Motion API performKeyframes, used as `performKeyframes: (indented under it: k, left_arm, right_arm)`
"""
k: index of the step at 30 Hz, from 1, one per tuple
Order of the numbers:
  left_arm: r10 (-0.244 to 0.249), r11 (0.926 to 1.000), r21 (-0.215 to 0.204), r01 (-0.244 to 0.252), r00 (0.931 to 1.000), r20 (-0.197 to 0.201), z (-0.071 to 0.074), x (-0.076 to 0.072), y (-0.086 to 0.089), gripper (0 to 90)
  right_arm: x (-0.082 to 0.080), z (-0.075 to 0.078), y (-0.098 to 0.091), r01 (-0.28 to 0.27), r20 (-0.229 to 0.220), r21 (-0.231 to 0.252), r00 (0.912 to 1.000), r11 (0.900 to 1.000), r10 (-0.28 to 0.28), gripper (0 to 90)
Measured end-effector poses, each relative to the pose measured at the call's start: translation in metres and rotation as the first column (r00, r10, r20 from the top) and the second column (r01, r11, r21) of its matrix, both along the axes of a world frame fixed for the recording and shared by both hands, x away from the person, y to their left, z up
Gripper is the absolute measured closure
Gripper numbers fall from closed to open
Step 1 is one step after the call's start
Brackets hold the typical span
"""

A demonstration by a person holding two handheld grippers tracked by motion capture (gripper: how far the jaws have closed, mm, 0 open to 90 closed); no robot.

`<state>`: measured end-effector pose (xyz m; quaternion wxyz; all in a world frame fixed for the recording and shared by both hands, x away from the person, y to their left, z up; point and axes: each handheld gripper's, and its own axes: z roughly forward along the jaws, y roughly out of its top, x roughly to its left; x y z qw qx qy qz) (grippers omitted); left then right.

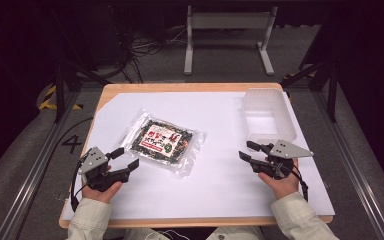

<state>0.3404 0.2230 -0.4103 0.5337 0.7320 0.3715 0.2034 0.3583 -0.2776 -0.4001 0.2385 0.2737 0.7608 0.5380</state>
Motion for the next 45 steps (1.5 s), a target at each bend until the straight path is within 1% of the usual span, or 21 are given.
performKeyframes:
  k: [3,6,8,9,10,11,12,17,20,25,26,27,28,29,30,32,37,39,43,44,45]
  left_arm:
    - [0.0,1.0,-0.004,0.0,0.9999,0.016,0.004,0.002,-0.001,28.6]
    - [0.006,0.9999,-0.009,-0.006,0.9999,0.011,0.009,0.005,0.0,26.9]
    - [0.028,0.9996,-0.006,-0.028,0.9995,0.014,0.012,0.009,0.0,26.6]
    - [0.059,0.9983,-0.002,-0.059,0.9983,-0.002,0.015,0.012,0.0,26.7]
    - [0.068,0.9976,-0.011,-0.069,0.9976,-0.011,0.016,0.015,0.001,26.1]
    - [0.067,0.9969,-0.039,-0.068,0.9972,-0.034,0.019,0.021,0.002,24.3]
    - [0.071,0.9966,-0.04,-0.073,0.9966,-0.043,0.02,0.025,0.003,24.2]
    - [0.082,0.9962,-0.026,-0.083,0.9963,-0.026,0.023,0.033,0.005,22.9]
    - [0.091,0.9959,-0.005,-0.091,0.9957,-0.018,0.025,0.039,0.006,21.8]
    - [0.096,0.9952,-0.02,-0.096,0.9954,-0.005,0.03,0.047,0.013,19.9]
    - [0.103,0.9946,-0.012,-0.103,0.9946,-0.016,0.03,0.049,0.013,19.3]
    - [0.133,0.9898,0.055,-0.131,0.9907,-0.03,0.03,0.054,0.012,18.9]
    - [0.16,0.9806,0.119,-0.156,0.987,-0.021,0.029,0.057,0.011,19.0]
    - [0.169,0.9751,0.148,-0.165,0.9856,-0.013,0.029,0.059,0.01,19.3]
    - [0.17,0.9753,0.145,-0.166,0.9853,-0.016,0.028,0.061,0.01,19.7]
    - [0.167,0.9801,0.114,-0.162,0.9854,-0.034,0.026,0.065,0.013,20.1]
    - [0.171,0.9849,0.04,-0.169,0.9839,-0.053,0.023,0.074,0.025,20.3]
    - [0.174,0.9847,0.019,-0.173,0.9823,-0.069,0.019,0.078,0.028,20.1]
    - [0.175,0.9844,0.001,-0.176,0.9787,-0.107,0.007,0.086,0.034,20.0]
    - [0.183,0.9828,-0.004,-0.185,0.9766,-0.113,0.005,0.087,0.034,19.9]
    - [0.195,0.9804,-0.01,-0.197,0.9754,-0.104,0.002,0.087,0.036,19.7]
  right_arm:
    - [0.0,0.0,0.001,0.002,0.001,-0.002,1.0,1.0,-0.002,50.3]
    - [0.0,0.0,0.001,0.004,0.0,-0.003,1.0,1.0,-0.004,48.2]
    - [0.0,-0.001,0.001,0.007,0.0,-0.004,1.0,1.0,-0.007,47.6]
    - [0.0,-0.001,0.001,0.005,-0.001,-0.002,1.0,1.0,-0.005,47.1]
    - [0.0,-0.002,0.001,0.004,-0.004,-0.002,1.0,1.0,-0.004,46.7]
    - [0.001,-0.002,0.002,0.004,-0.006,-0.004,1.0,1.0,-0.004,46.1]
    - [0.001,-0.002,0.002,0.005,-0.006,-0.007,1.0,1.0,-0.005,45.9]
    - [0.0,-0.003,0.001,0.003,-0.009,-0.013,0.9999,0.9999,-0.004,45.0]
    - [-0.001,-0.004,0.0,0.007,-0.013,-0.01,0.9999,0.9999,-0.007,43.8]
    - [0.0,-0.006,-0.001,0.005,-0.021,-0.014,0.9998,0.9999,-0.005,41.1]
    - [0.0,-0.006,-0.001,0.003,-0.021,-0.016,0.9998,0.9999,-0.004,41.0]
    - [0.0,-0.006,-0.001,0.003,-0.022,-0.018,0.9997,0.9998,-0.003,41.0]
    - [0.0,-0.007,0.0,0.004,-0.022,-0.023,0.9998,0.9997,-0.004,41.0]
    - [0.0,-0.008,0.0,0.004,-0.024,-0.025,0.9997,0.9997,-0.005,41.0]
    - [0.0,-0.008,0.001,0.005,-0.024,-0.027,0.9997,0.9996,-0.005,40.9]
    - [-0.001,-0.008,0.002,0.001,-0.018,-0.032,0.9998,0.9995,-0.002,40.7]
    - [-0.003,-0.01,0.003,-0.001,-0.016,-0.051,0.9999,0.9987,0.001,40.3]
    - [-0.002,-0.01,0.002,0.002,-0.018,-0.049,0.9998,0.9988,-0.002,39.8]
    - [-0.002,-0.012,0.002,-0.002,-0.021,-0.053,0.9998,0.9986,0.001,39.0]
    - [-0.002,-0.012,0.002,-0.001,-0.021,-0.056,0.9998,0.9984,0.0,38.9]
    - [-0.003,-0.012,0.002,-0.002,-0.02,-0.055,0.9998,0.9985,0.001,38.7]
